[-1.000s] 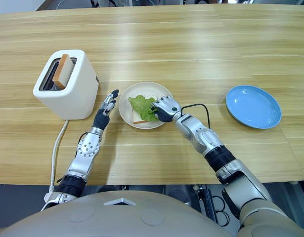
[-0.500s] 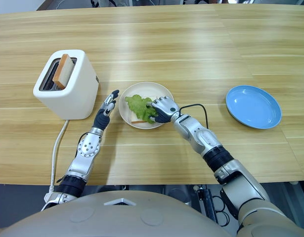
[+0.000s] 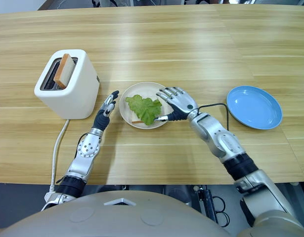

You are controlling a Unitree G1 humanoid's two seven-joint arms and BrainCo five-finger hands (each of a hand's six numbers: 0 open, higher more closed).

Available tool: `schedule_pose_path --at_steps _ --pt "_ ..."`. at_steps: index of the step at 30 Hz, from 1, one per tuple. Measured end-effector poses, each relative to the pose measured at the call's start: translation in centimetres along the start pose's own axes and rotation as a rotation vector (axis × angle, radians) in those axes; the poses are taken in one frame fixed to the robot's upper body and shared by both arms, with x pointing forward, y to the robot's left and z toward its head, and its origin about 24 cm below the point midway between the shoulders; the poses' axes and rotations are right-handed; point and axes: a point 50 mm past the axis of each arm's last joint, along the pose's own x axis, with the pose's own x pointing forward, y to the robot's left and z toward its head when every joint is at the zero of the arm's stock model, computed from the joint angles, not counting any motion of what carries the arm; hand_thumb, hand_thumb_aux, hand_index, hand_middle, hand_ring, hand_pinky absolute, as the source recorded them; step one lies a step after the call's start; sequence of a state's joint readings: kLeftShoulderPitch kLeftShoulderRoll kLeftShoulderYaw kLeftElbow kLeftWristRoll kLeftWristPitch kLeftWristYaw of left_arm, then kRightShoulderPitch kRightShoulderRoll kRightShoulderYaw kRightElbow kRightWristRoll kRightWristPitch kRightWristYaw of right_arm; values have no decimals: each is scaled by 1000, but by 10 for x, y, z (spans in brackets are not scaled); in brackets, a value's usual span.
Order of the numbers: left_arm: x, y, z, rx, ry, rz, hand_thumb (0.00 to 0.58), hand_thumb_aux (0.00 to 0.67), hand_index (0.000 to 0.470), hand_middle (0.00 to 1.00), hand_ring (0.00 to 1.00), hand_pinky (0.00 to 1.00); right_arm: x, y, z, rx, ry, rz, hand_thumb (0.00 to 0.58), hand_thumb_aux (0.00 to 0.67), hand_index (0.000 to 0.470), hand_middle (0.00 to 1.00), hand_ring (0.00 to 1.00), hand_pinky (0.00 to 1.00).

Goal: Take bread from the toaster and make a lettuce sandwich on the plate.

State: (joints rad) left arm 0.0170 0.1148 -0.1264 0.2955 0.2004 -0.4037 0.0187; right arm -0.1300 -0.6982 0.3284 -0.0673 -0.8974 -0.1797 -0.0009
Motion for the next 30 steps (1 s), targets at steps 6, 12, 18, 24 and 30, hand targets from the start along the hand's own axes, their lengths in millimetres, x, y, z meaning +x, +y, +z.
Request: schedule_pose_path --at_steps 6,12,18,24,30 --pt "2 18 29 100 -131 16 0 0 0 0 0 0 -24 -59 -24 -78 126 -161 0 0 0 0 0 0" --pt "-2 87 138 468 -507 203 0 0 0 0 0 0 -33 -63 -28 -15 184 -205 0 0 0 0 0 0" --pt "-3 146 171 1048 -377 384 0 0 0 0 0 0 -35 -28 -29 107 239 -137 0 0 0 0 0 0" --pt "16 173 136 1213 -46 383 0 0 0 0 0 0 -35 -22 -29 133 251 -141 0 0 0 0 0 0" --pt "32 177 82 1220 244 256 0 0 0 0 0 0 -34 -19 -26 156 256 -151 0 0 0 0 0 0"
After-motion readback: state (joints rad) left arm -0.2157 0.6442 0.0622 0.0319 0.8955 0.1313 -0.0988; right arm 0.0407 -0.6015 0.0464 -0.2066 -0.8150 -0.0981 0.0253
